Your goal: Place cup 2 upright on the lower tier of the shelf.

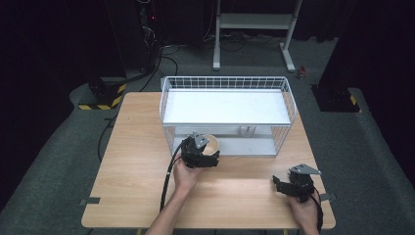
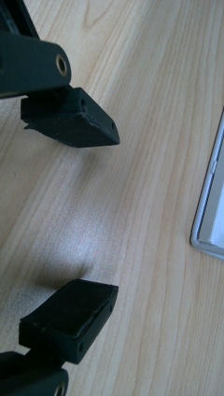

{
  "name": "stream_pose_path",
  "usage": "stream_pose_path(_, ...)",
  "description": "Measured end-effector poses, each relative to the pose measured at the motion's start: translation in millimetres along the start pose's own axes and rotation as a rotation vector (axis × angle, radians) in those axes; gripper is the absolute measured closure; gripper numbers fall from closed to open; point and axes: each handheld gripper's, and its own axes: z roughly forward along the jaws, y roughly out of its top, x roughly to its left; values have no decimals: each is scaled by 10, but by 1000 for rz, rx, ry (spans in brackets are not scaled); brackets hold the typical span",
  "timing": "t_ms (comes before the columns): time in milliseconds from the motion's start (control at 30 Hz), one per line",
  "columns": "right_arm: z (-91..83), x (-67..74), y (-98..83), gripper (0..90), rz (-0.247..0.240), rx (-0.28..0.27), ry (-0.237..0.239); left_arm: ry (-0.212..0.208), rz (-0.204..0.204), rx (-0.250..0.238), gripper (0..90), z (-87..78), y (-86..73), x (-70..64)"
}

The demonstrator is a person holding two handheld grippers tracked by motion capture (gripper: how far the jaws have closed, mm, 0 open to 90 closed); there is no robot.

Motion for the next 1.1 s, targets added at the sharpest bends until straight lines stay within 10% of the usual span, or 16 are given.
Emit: stream_pose_path(1100, 0, 2, -1, 238, 0, 0, 0, 45, -42, -40, 12, 118, -11, 48)
